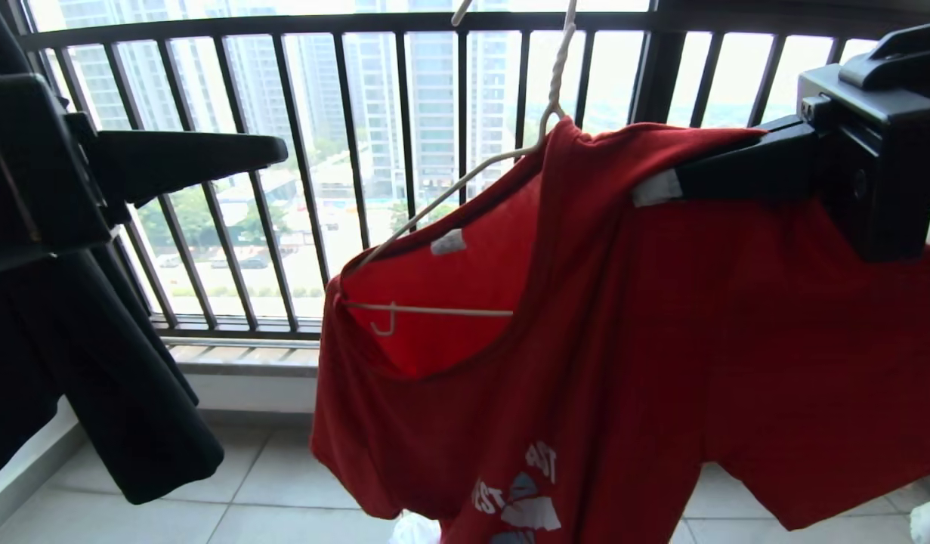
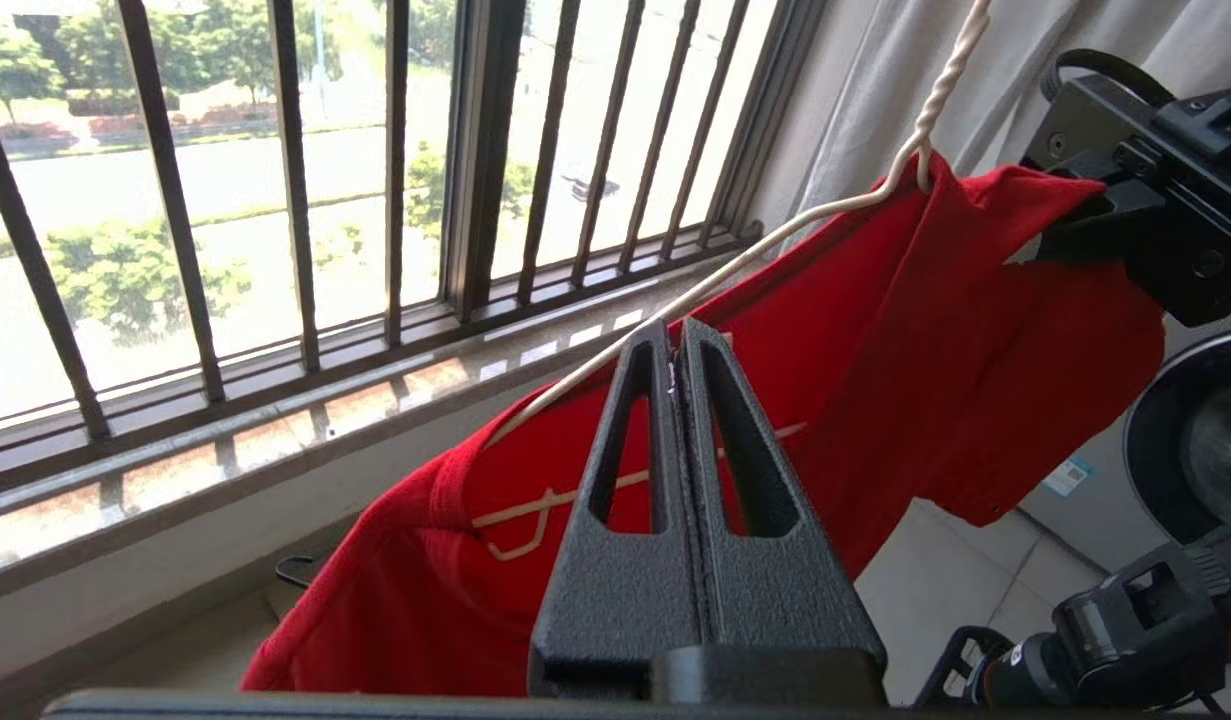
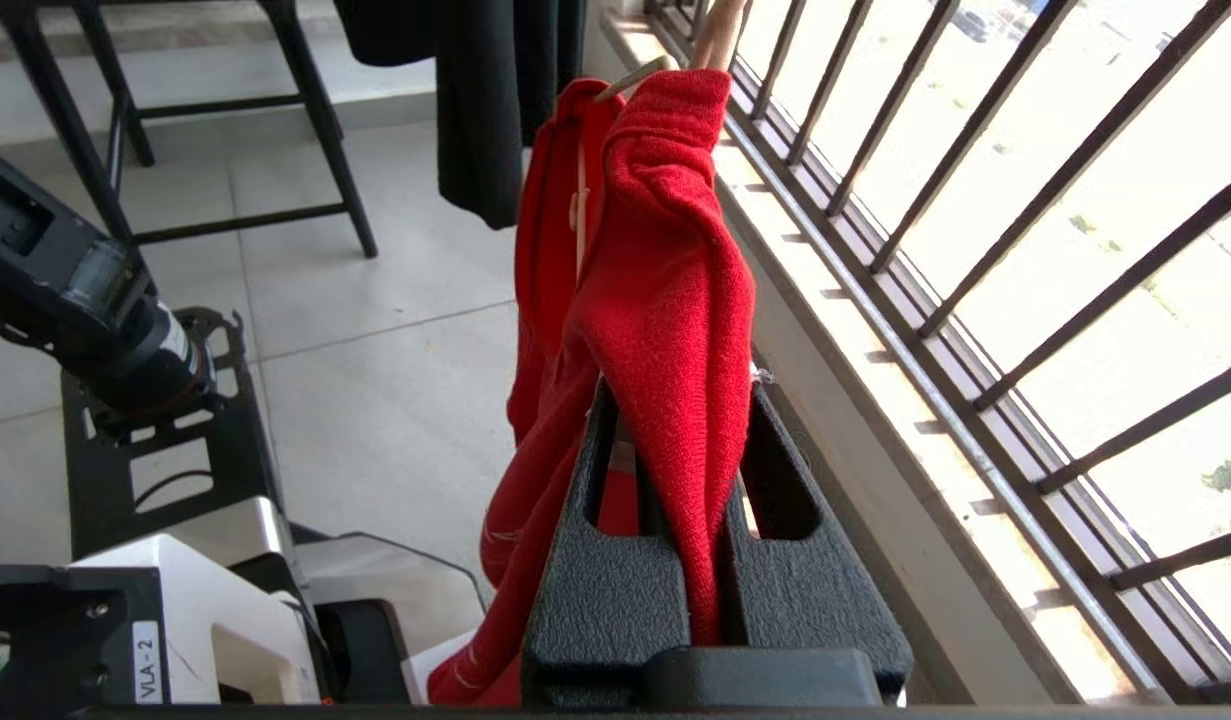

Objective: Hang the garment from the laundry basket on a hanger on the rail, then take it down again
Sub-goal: Hang the clothes on the clothes rack

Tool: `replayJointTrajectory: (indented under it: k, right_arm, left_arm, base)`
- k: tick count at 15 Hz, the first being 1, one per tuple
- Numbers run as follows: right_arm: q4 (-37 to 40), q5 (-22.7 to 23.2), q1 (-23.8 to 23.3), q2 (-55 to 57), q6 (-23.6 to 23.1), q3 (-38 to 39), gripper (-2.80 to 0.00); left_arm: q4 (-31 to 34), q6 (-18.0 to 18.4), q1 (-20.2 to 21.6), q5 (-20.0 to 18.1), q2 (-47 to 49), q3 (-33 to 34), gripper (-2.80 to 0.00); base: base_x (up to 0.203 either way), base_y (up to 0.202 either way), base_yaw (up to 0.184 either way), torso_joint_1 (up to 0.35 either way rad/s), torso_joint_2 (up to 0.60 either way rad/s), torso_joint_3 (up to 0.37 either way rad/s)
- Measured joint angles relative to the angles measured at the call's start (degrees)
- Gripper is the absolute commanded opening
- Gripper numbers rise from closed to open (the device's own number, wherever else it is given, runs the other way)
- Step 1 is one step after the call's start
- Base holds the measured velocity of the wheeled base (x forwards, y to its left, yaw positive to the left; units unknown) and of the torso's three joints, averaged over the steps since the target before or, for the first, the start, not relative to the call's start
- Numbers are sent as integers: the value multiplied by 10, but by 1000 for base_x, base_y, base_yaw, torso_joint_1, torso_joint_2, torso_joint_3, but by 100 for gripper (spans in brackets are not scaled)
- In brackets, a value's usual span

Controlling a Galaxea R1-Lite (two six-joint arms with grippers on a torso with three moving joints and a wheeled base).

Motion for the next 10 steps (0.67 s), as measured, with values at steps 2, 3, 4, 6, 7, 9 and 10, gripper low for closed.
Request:
replayJointTrajectory:
  k: [2, 3, 4, 6, 7, 9, 10]
  right_arm:
    - [-57, 0, -7, -3, 19, 26, -280]
    - [-88, -1, -8, -5, 28, 42, -280]
    - [-121, -1, -10, -7, 36, 58, -280]
    - [-179, -5, -19, -10, 57, 86, -280]
    - [-205, -6, -25, -11, 70, 98, -280]
    - [-255, -13, -33, -14, 87, 126, -280]
    - [-272, -19, -36, -15, 92, 136, -280]
  left_arm:
    - [33, 0, 0, 16, 8, -20, -280]
    - [37, 0, 0, 19, 12, -26, -280]
    - [37, 0, 0, 24, 15, -29, -280]
    - [38, 1, 0, 40, 25, -34, -280]
    - [40, 1, -1, 47, 31, -38, -280]
    - [53, 1, -1, 64, 46, -50, -280]
    - [66, 1, -1, 76, 53, -60, -280]
  base:
    - [0, 0, 0, 0, 0, 0]
    - [0, 0, 0, 0, 0, 0]
    - [0, 0, 0, 0, 0, 0]
    - [0, 0, 0, 0, 0, 0]
    - [0, 0, 0, 0, 0, 0]
    - [0, 0, 0, 0, 0, 0]
    - [0, 0, 0, 0, 0, 0]
